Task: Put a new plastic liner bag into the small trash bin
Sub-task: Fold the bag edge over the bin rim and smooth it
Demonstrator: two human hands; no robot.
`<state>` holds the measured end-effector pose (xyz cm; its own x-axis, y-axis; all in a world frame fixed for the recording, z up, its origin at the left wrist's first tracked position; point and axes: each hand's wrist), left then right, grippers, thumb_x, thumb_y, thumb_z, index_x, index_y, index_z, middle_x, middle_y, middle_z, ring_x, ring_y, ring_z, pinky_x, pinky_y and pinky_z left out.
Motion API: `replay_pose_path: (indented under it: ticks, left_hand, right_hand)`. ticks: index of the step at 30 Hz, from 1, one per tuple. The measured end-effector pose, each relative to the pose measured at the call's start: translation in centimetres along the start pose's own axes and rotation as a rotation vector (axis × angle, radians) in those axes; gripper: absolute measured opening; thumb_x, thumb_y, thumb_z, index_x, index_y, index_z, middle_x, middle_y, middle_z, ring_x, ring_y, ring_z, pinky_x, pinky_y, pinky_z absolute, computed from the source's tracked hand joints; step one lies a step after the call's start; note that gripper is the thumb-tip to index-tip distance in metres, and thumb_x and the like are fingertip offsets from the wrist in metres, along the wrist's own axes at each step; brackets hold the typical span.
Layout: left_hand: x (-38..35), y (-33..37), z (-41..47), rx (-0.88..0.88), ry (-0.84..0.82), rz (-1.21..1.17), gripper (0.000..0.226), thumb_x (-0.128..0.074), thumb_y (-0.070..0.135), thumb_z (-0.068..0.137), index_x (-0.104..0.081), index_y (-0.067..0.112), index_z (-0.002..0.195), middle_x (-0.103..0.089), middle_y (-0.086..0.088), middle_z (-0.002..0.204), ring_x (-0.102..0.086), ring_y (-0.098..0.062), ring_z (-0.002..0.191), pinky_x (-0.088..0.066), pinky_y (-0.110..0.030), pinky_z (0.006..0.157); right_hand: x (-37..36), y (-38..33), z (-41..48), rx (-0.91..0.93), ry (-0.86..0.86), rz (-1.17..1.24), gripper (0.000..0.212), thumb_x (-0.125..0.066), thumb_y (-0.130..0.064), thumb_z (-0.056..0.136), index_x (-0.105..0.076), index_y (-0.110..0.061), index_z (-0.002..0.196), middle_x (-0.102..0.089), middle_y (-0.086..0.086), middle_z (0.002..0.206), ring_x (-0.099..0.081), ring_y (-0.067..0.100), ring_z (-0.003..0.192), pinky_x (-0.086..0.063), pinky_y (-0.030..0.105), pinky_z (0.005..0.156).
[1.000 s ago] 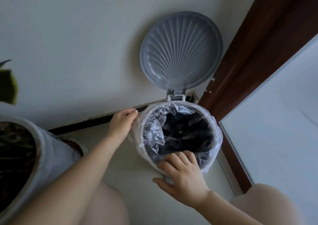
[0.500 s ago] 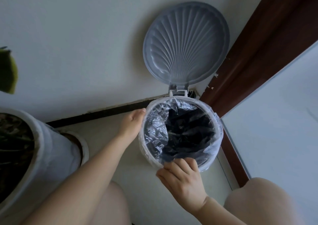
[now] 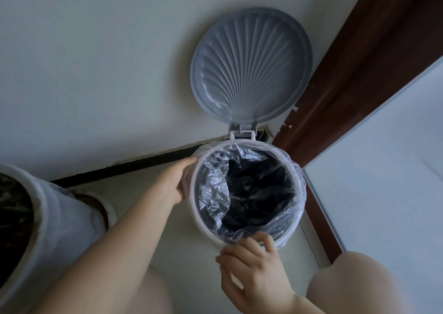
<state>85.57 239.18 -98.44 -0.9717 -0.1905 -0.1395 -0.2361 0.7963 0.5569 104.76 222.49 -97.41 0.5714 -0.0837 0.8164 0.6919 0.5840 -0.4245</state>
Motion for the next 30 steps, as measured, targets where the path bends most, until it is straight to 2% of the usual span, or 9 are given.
replay_pose_path:
  ticks: [4,8,11,13,16,19,23,27,30]
  left_hand:
    - [0.8,0.7,0.1,-0.141,0.259,-0.031,0.026,-0.056,0.035,0.081,-0.067,0.011,0.081,-0.066,-0.007,0.071,-0.058,-0.023,0.061,-0.049,-0.034,0.065]
    - [1.2,0.9,-0.6,-0.635,0.759,0.448,0.021,-0.05,0.028,0.084,-0.064,0.012,0.085,-0.067,-0.016,0.097,-0.058,-0.031,0.082,-0.041,-0.034,0.069]
    - [-0.5,0.3,-2.3,-1.188,0.662,0.776,0.024,-0.049,0.024,0.087,-0.063,0.013,0.102,-0.064,-0.007,0.105,-0.057,-0.019,0.096,-0.039,-0.026,0.081]
    - [-2.0,-1.2,-2.7,-1.347,0.495,1.073,0.036,-0.048,0.03,0.089,-0.059,0.013,0.118,-0.061,-0.005,0.122,-0.053,-0.016,0.112,-0.036,-0.026,0.095]
    - [-2.4,-3.9,-2.0,-1.108,0.295,1.192,0.066,-0.049,0.046,0.09,-0.03,0.015,0.144,-0.03,-0.004,0.153,-0.033,-0.019,0.137,-0.032,-0.034,0.107]
    - [-1.4,-5.3,-0.7,-0.961,0.22,1.163,0.081,-0.045,0.056,0.086,-0.003,0.026,0.149,-0.006,0.006,0.159,-0.026,-0.017,0.14,-0.045,-0.036,0.099]
    - [-0.9,-5.4,0.1,-0.929,0.165,1.101,0.086,-0.05,0.055,0.084,0.002,0.03,0.148,-0.005,0.007,0.158,-0.025,-0.017,0.139,-0.033,-0.027,0.094]
    - [-1.2,-4.9,0.0,-0.874,0.157,1.127,0.089,-0.052,0.056,0.083,0.002,0.028,0.148,-0.002,0.006,0.159,-0.019,-0.018,0.141,-0.033,-0.037,0.104]
    - [-1.4,-4.0,-1.0,-0.959,0.195,1.062,0.085,-0.048,0.061,0.081,-0.008,0.027,0.148,0.005,0.012,0.158,-0.005,-0.01,0.143,-0.021,-0.042,0.112]
  right_hand:
    - [2.6,1.9,2.7,-0.185,0.062,0.079,0.021,-0.058,-0.028,0.085,-0.064,-0.027,0.105,-0.063,-0.013,0.108,-0.057,0.013,0.101,-0.04,0.043,0.086]
    - [3.1,6.5,5.4,-0.509,0.007,-0.126,0.061,-0.06,-0.042,0.086,-0.039,-0.023,0.14,-0.04,-0.002,0.147,-0.027,0.019,0.138,-0.019,0.044,0.111]
    - [2.7,9.4,6.5,-0.67,-0.051,-0.194,0.073,-0.051,-0.05,0.088,-0.02,-0.021,0.148,-0.02,0.0,0.157,-0.007,0.018,0.144,-0.009,0.045,0.114]
    - [2.4,10.7,6.6,-0.721,-0.101,-0.212,0.075,-0.045,-0.054,0.089,-0.014,-0.022,0.149,-0.015,0.0,0.158,-0.005,0.018,0.145,-0.009,0.045,0.115]
    - [1.9,11.8,6.4,-0.742,-0.153,-0.187,0.074,-0.044,-0.054,0.09,-0.011,-0.023,0.149,-0.015,-0.001,0.158,-0.01,0.018,0.144,-0.016,0.043,0.116]
    - [1.5,12.2,6.0,-0.724,-0.147,-0.153,0.074,-0.049,-0.049,0.089,-0.013,-0.023,0.149,-0.018,-0.001,0.158,-0.017,0.02,0.143,-0.026,0.042,0.114]
    - [1.5,12.2,5.4,-0.683,-0.148,-0.166,0.078,-0.055,-0.043,0.087,-0.012,-0.022,0.149,-0.018,0.0,0.158,-0.02,0.022,0.142,-0.03,0.04,0.11]
    - [1.7,12.1,5.6,-0.696,-0.169,-0.16,0.078,-0.049,-0.048,0.089,-0.005,-0.026,0.149,-0.012,-0.001,0.159,-0.013,0.022,0.144,-0.023,0.045,0.114]
    - [2.7,11.4,5.6,-0.694,-0.107,-0.19,0.072,-0.04,-0.056,0.09,-0.005,-0.031,0.148,-0.012,-0.003,0.159,-0.008,0.019,0.145,-0.017,0.046,0.115]
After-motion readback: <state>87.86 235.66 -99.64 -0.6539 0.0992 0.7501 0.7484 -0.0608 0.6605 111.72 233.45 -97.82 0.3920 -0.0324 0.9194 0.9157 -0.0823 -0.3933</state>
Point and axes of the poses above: each hand's wrist, its own z-axis towards the middle knuckle, its own x-axis out of the back of the hand, y = z × x
